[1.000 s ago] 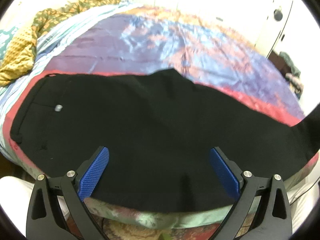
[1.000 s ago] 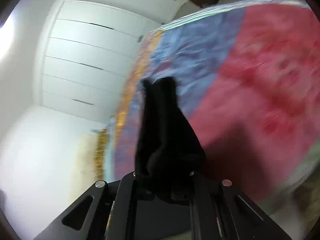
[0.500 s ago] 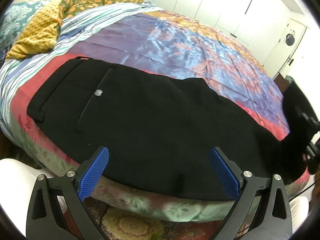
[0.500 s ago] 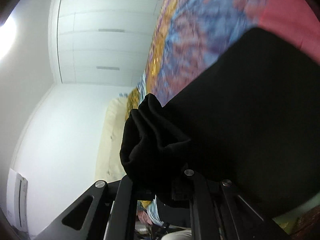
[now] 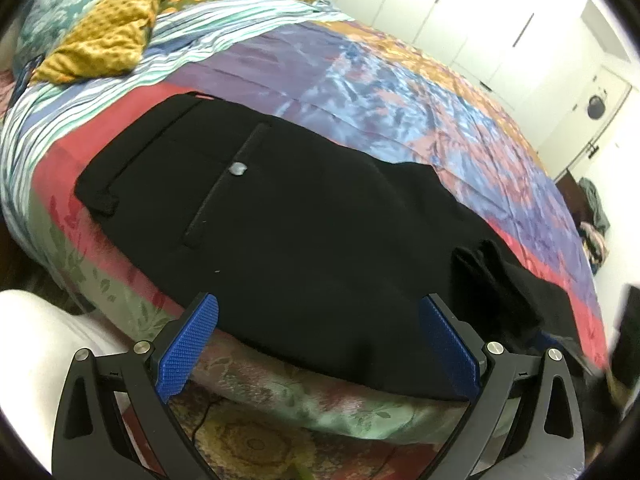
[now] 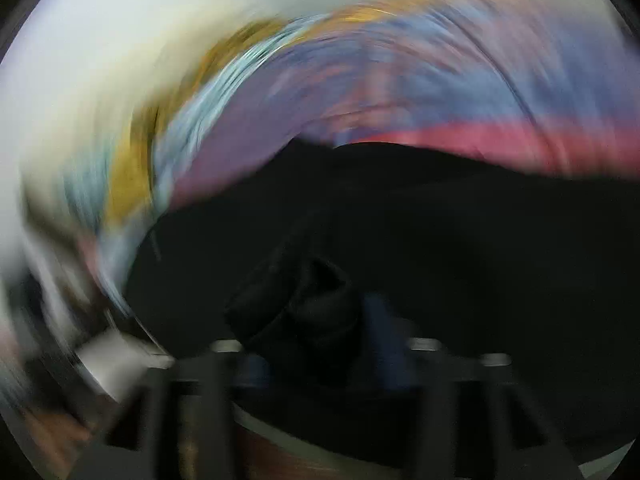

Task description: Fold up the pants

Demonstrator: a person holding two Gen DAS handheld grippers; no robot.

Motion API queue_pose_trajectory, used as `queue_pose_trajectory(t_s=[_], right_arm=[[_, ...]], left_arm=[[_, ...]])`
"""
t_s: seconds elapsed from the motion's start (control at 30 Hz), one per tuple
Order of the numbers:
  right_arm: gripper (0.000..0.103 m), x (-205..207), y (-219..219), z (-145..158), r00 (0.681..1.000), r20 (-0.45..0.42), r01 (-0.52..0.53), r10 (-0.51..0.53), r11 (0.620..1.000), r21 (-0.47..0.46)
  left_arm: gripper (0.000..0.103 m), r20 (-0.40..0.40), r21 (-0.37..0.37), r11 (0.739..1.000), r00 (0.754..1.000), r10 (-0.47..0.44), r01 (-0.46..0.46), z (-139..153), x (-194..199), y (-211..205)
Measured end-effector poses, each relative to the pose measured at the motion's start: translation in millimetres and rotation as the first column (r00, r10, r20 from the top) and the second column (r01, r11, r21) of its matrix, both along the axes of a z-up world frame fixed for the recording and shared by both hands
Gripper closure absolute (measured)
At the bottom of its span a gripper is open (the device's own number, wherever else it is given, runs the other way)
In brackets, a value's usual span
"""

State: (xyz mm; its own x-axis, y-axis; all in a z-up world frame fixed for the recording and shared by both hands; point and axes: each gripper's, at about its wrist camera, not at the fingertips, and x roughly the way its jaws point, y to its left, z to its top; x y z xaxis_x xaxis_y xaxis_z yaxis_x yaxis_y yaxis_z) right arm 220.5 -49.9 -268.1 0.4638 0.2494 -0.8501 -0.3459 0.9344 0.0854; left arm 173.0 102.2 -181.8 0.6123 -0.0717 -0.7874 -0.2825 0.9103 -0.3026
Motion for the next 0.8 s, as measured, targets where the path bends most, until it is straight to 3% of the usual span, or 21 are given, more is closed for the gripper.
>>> queue_pose_trajectory(t_s=[0.03,0.07,0.13,0.2,0.27,0.43,0.57,0.8], right_arm=[[0.013,-11.7,7.4,7.4,0.996,0.064,-0.052,0.056,0.996,-0.067],[0.012,-29.9,10.4,19.4,0.984,0.139,-0.098,0.115,0.987,-0.124],[0.007,-51.2,4.5,36.7,0.962,0.219,-0.129,0.164,0.978,-0.166],[0.000,-78.9,-11.4,56.7,0.939,0.300,-0.110,0.166,0.975,-0.194],[0.000,-93.6,-34.4,68.6,0.924,0.361,-0.047,0.126,0.975,-0.219],[0.000,-89.4,-95.6,64.2,0.926,0.370,0.155,-0.071,0.967,-0.203],[0.000,-83.2,-129.1,68.8,0.915,0.337,0.268,-0.222,0.959,-0.096],[0.000,-94.4,-110.5,65.1,0.930,0.339,0.203,-0.145,0.968,-0.144]], left_arm=[[0.002,0.000,0.000,1.000,1.000,0.004,-0.004,0.0,-0.7,1.0],[0.002,0.001,0.000,1.000,1.000,0.005,-0.005,0.0,-0.9,1.1],[0.002,0.005,-0.003,1.000,1.000,0.002,-0.002,0.4,-1.4,0.1],[0.002,0.016,-0.010,1.000,1.000,-0.014,0.014,3.7,-0.4,-5.9],[0.002,0.033,-0.005,0.999,0.998,-0.053,0.054,9.7,-0.9,-17.2],[0.002,0.051,0.022,0.985,0.983,-0.175,0.174,22.9,-5.6,-51.1],[0.002,0.049,0.019,0.972,0.971,-0.233,0.232,26.2,-9.7,-71.7],[0.002,0.023,0.055,0.964,0.965,-0.262,0.260,20.8,-14.7,-86.8]])
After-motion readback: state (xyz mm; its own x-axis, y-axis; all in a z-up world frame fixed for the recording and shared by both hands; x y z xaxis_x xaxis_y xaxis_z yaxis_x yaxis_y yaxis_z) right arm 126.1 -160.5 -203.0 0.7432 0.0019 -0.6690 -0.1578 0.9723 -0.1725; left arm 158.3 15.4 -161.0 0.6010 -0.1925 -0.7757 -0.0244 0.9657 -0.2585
